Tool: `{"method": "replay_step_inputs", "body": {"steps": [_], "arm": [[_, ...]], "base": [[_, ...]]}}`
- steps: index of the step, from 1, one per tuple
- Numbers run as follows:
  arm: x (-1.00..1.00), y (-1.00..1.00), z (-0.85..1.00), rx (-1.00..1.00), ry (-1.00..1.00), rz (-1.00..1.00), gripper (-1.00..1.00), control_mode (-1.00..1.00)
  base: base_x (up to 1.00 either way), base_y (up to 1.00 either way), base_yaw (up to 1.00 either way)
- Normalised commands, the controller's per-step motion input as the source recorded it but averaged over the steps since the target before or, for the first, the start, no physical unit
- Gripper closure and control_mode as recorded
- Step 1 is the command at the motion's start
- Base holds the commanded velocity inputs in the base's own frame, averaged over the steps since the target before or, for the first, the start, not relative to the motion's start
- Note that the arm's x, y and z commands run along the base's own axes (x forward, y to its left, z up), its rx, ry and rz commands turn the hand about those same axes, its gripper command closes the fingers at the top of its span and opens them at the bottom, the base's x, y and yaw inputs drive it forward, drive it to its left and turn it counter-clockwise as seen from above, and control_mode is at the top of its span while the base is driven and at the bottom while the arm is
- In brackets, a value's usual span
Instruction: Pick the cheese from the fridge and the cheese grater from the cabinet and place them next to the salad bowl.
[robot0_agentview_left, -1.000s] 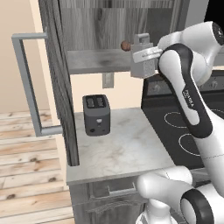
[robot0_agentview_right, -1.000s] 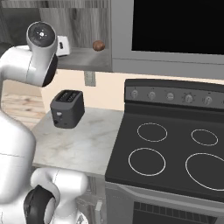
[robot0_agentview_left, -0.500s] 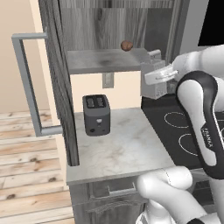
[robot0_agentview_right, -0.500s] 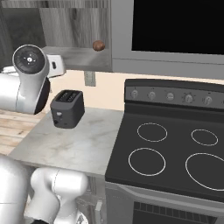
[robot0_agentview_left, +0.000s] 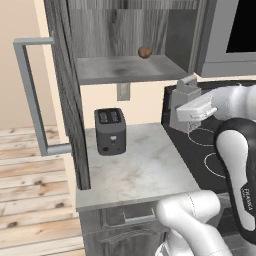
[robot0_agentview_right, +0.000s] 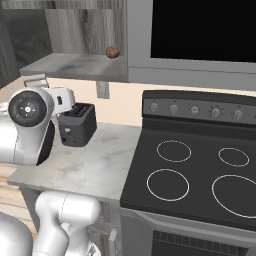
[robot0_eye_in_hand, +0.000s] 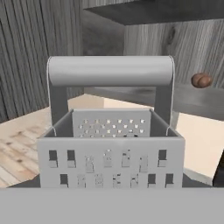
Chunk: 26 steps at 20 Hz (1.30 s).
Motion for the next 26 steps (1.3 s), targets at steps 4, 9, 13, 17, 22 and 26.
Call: {"method": "replay_step_inputs", "body": {"steps": [4, 9, 13, 17, 22, 26], "arm": [[-0.25, -0.23, 0.13, 0.0, -0.01, -0.17, 1.0, -1.0], [-0.23, -0.24, 0.09, 0.0, 0.04, -0.22, 1.0, -1.0], [-0.13, -0.09, 0.0, 0.0, 0.15, -0.11, 1.0, -1.0], [-0.37, -0.02, -0.01, 0.01, 0.09, -0.02, 1.0, -1.0], [-0.6, -0.24, 0.0, 0.04, 0.0, 0.0, 1.0, -1.0], [-0.46, -0.28, -0.02, 0.02, -0.02, -0.03, 1.0, -1.0]], "base": [[0.0, 0.0, 0.0], [0.0, 0.0, 0.0], [0.0, 0.0, 0.0], [0.0, 0.0, 0.0], [0.0, 0.0, 0.0], [0.0, 0.0, 0.0]]}}
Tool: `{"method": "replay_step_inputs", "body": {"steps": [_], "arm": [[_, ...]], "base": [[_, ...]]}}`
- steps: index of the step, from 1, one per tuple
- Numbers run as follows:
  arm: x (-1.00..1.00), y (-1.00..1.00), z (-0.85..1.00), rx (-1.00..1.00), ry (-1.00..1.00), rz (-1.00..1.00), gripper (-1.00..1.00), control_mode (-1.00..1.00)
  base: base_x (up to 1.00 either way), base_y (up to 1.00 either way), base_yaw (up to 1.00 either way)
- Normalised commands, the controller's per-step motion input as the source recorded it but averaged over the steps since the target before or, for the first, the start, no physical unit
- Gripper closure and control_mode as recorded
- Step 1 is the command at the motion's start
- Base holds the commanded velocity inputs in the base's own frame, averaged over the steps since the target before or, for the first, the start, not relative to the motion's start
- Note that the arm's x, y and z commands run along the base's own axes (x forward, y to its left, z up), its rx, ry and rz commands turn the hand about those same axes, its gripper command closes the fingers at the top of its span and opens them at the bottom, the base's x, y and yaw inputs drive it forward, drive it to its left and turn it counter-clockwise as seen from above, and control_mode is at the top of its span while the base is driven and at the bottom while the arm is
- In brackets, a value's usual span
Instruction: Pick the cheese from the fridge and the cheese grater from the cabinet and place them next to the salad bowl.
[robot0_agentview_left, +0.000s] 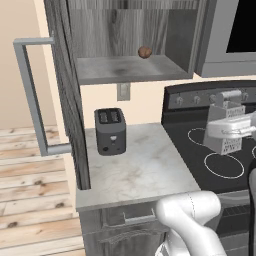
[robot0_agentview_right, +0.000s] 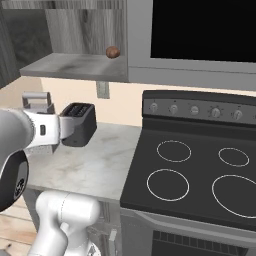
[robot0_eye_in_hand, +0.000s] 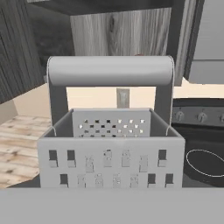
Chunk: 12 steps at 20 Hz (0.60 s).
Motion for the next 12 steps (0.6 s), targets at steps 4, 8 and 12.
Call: {"method": "replay_step_inputs", "body": {"steps": [4, 8, 12], "arm": [[-0.06, -0.22, -0.12, 0.0, 0.0, -0.1, 1.0, -1.0], [0.04, -0.06, -0.13, 0.0, 0.01, -0.07, 1.0, -1.0], [0.0, 0.0, 0.0, 0.0, 0.0, 0.0, 1.0, -1.0]], "base": [[0.0, 0.0, 0.0], [0.0, 0.0, 0.0], [0.0, 0.0, 0.0]]}}
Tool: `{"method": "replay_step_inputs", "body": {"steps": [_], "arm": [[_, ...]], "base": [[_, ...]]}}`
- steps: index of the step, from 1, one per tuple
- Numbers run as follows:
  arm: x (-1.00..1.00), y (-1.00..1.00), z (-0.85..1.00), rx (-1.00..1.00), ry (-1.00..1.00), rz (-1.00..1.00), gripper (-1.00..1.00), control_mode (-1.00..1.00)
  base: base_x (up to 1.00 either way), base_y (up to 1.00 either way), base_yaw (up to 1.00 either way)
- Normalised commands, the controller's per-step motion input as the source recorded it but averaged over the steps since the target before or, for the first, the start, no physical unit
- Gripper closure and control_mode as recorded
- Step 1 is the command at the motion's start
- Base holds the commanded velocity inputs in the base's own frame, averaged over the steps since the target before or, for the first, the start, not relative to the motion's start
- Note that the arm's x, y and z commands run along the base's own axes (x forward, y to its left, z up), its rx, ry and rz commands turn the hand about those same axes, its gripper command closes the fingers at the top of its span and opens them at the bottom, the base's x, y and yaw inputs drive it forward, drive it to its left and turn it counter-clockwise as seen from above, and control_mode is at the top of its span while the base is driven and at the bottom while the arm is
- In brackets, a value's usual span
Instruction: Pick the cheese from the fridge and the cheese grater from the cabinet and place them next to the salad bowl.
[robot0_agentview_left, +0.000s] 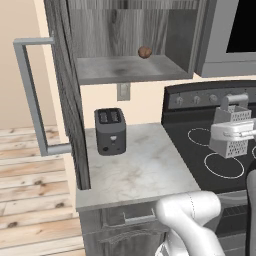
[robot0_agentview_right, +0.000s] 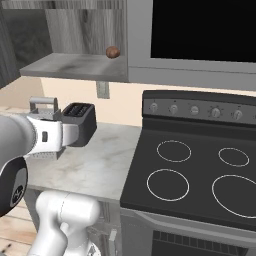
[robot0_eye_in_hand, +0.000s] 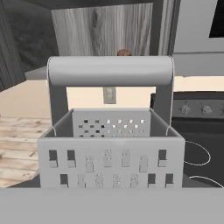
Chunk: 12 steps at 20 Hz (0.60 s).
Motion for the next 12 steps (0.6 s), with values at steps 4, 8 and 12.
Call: {"method": "replay_step_inputs", "body": {"steps": [4, 8, 12], "arm": [[0.0, 0.0, 0.0, 0.0, 0.0, 0.0, 1.0, -1.0], [0.0, 0.0, 0.0, 0.0, 0.0, 0.0, 1.0, 1.0], [0.0, 0.0, 0.0, 0.0, 0.0, 0.0, 1.0, 1.0]], "base": [[0.0, 0.0, 0.0], [-0.12, -0.02, -0.05], [-0.43, -0.15, -0.24]]}}
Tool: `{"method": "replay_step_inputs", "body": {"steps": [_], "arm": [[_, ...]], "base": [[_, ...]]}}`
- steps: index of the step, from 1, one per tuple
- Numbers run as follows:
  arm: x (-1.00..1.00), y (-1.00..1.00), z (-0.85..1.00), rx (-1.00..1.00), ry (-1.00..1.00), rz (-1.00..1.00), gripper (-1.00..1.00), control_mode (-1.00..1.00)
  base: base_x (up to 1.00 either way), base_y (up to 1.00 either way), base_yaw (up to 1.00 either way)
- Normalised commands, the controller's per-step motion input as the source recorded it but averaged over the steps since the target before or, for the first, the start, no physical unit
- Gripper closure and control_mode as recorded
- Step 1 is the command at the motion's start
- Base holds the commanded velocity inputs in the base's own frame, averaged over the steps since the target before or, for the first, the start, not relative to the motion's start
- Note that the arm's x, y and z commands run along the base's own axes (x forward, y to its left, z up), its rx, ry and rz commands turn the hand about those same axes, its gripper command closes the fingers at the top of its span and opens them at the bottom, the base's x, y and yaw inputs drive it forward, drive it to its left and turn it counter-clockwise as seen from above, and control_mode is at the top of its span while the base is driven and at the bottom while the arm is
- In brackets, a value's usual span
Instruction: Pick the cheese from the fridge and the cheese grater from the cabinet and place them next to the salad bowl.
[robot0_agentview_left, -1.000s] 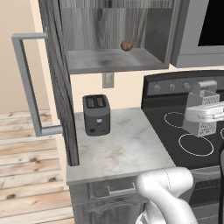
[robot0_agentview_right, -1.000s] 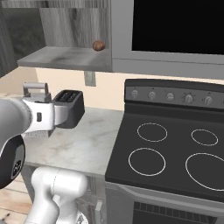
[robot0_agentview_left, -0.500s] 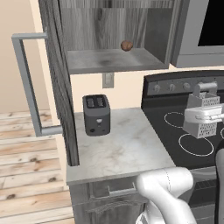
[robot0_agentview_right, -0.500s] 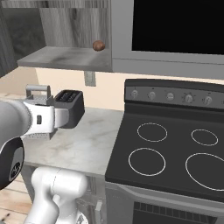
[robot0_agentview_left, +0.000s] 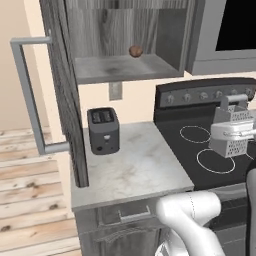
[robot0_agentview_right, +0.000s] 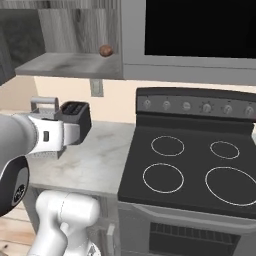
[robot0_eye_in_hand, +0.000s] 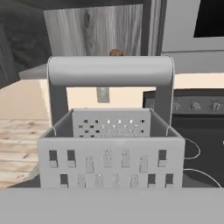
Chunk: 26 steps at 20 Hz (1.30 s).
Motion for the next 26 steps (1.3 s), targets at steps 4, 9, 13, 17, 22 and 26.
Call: {"method": "replay_step_inputs", "body": {"steps": [4, 9, 13, 17, 22, 26], "arm": [[0.0, 0.0, 0.0, 0.0, 0.0, 0.0, 1.0, 1.0], [0.0, 0.0, 0.0, 0.0, 0.0, 0.0, 1.0, 1.0], [0.0, 0.0, 0.0, 0.0, 0.0, 0.0, 1.0, 1.0], [0.0, 0.0, 0.0, 0.0, 0.0, 0.0, 1.0, 1.0], [0.0, 0.0, 0.0, 0.0, 0.0, 0.0, 1.0, 1.0], [0.0, 0.0, 0.0, 0.0, 0.0, 0.0, 1.0, 1.0]], "base": [[-0.42, -0.33, -0.27], [-0.23, -0.55, -0.36], [0.23, -0.88, -0.51], [0.6, -0.92, -0.51], [0.63, -0.78, -0.25], [0.78, -0.28, -0.04]]}}
